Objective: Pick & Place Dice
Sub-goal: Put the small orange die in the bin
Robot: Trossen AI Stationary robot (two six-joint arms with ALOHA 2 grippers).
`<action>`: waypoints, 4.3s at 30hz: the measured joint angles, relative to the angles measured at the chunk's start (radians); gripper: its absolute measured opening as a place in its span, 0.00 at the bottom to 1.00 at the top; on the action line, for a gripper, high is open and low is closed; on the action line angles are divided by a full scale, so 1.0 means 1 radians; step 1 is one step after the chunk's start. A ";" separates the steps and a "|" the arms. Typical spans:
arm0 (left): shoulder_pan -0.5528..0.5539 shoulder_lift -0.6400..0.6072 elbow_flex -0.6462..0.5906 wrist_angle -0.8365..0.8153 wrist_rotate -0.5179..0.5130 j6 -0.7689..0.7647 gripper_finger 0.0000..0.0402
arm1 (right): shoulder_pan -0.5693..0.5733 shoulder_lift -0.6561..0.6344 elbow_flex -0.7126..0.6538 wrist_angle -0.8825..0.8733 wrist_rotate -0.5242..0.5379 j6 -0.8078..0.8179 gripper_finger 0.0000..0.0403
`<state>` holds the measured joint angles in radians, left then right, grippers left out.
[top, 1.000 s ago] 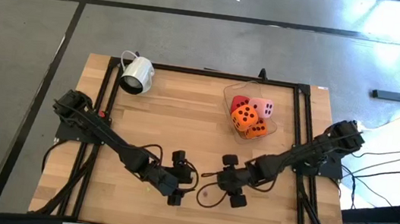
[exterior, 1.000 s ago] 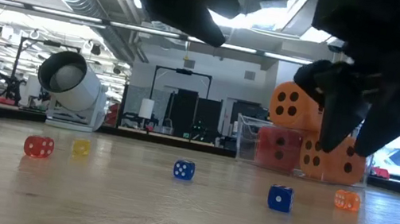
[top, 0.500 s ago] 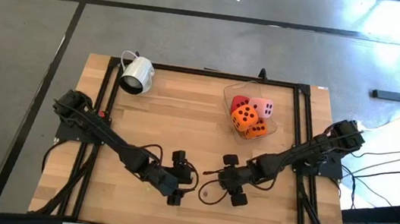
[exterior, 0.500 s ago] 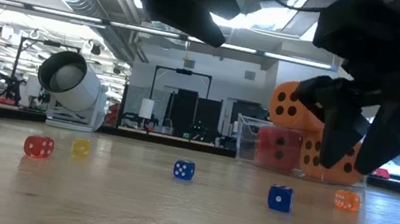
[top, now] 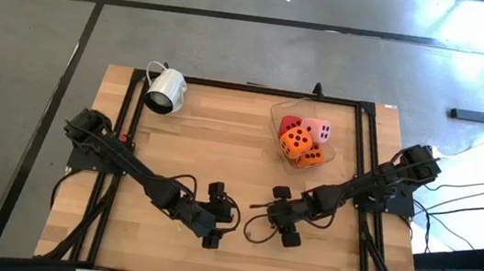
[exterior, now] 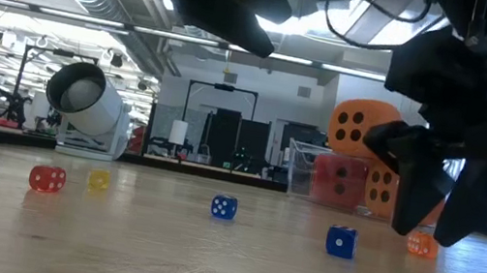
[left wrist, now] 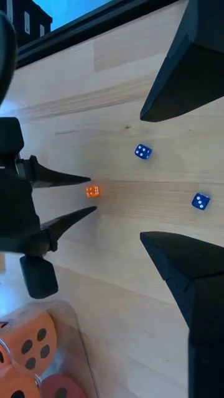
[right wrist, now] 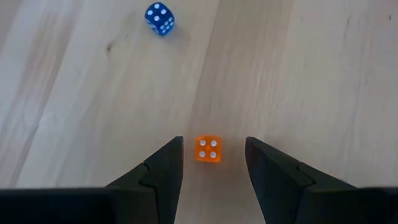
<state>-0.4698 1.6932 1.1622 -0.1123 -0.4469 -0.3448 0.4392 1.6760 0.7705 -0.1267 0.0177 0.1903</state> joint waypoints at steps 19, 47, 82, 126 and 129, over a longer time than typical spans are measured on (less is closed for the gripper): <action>0.000 0.000 0.000 0.000 0.002 0.000 0.73 | -0.004 0.000 -0.015 0.019 -0.011 0.016 0.43; 0.000 0.000 0.000 -0.004 0.001 0.010 0.73 | -0.003 0.030 -0.013 0.049 -0.004 0.037 0.13; 0.000 0.000 0.000 -0.024 0.003 0.009 0.73 | 0.016 -0.142 -0.014 0.071 -0.008 -0.003 0.38; 0.000 0.000 0.000 -0.027 0.002 0.008 0.73 | 0.015 0.080 -0.011 0.151 -0.007 -0.072 0.33; 0.000 0.000 0.000 -0.027 0.002 0.008 0.73 | 0.015 0.081 -0.009 0.131 -0.012 -0.079 0.26</action>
<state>-0.4694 1.6928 1.1625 -0.1390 -0.4447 -0.3370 0.4541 1.7567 0.7611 0.0038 0.0059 0.1108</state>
